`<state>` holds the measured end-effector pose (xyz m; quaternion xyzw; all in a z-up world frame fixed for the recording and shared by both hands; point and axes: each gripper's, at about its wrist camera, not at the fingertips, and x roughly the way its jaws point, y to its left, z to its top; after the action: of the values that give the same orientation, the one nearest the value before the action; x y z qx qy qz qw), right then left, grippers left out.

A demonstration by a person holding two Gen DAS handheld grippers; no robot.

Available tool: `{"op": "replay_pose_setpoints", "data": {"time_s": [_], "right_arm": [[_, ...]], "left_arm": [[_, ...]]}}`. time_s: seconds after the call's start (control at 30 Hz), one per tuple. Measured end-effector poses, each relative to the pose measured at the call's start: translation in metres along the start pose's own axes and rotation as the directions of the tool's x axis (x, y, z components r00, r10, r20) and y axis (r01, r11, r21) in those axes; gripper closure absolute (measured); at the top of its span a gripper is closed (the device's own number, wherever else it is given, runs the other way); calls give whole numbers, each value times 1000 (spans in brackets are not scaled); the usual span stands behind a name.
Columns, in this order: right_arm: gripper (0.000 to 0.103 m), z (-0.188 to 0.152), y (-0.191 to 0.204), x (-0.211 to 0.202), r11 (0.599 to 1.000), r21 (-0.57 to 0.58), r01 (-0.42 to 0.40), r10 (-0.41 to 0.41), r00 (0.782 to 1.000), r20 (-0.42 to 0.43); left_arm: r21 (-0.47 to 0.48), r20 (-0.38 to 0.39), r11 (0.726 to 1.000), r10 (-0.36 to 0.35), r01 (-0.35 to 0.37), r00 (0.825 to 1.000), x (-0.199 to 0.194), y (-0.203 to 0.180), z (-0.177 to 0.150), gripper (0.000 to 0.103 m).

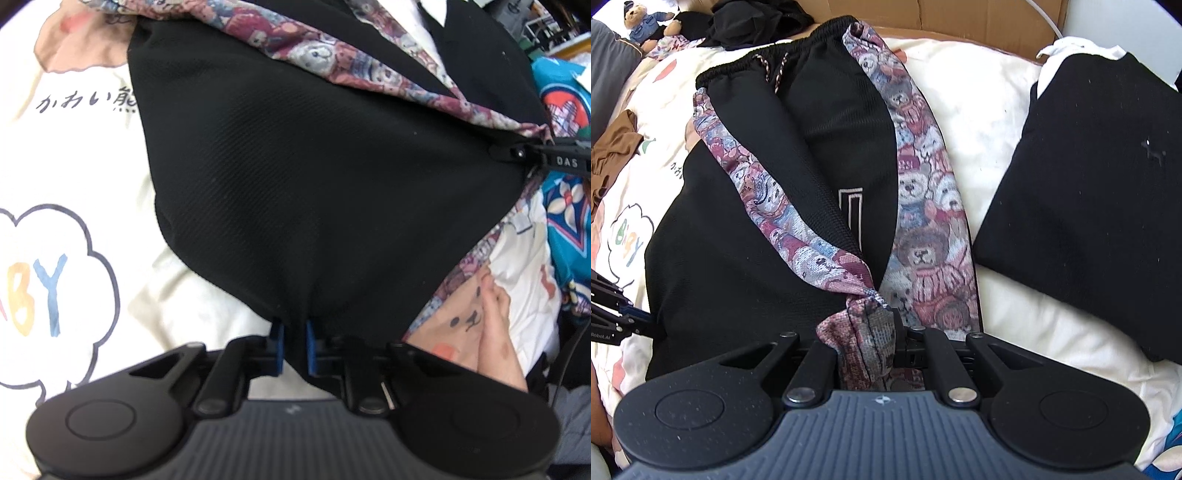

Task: Fold clothes

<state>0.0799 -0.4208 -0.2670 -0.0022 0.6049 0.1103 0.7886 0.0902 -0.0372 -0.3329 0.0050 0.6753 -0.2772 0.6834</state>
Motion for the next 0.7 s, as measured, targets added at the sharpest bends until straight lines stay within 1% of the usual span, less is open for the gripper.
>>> {"op": "replay_pose_setpoints", "data": {"time_s": [0.07, 0.17, 0.23, 0.3, 0.4, 0.47, 0.53, 0.7], "right_arm": [[96, -4, -4, 3, 1000, 19, -1, 1, 1000, -12], [94, -8, -12, 5, 998, 59, -9, 11, 1000, -28], [88, -7, -15, 5, 998, 60, -2, 4, 999, -34], [86, -5, -16, 4, 998, 55, 21, -19, 999, -38], [82, 0, -16, 2, 999, 24, 45, -43, 998, -43], [75, 2, -13, 0, 998, -16, 62, -63, 997, -42], [66, 4, -10, -1, 997, -41, 65, -66, 997, -39], [59, 9, -2, -5, 994, -85, 62, -65, 997, -41]], "left_arm": [[3, -18, 1000, 4, -4, 1000, 1, 1, -1, 90], [11, -25, 1000, 13, -13, 1000, -1, 1, -3, 90], [16, -25, 1000, 16, -15, 1000, -3, 2, -3, 89], [15, -26, 1000, 18, -18, 999, -6, 4, -3, 88], [16, -26, 1000, 21, -21, 999, -11, 8, -3, 87], [18, -24, 1000, 22, -21, 999, -14, 9, -4, 86], [20, -21, 1000, 22, -22, 1000, -17, 12, -6, 86], [19, -14, 1000, 22, -21, 1000, -28, 20, -10, 85]]}}
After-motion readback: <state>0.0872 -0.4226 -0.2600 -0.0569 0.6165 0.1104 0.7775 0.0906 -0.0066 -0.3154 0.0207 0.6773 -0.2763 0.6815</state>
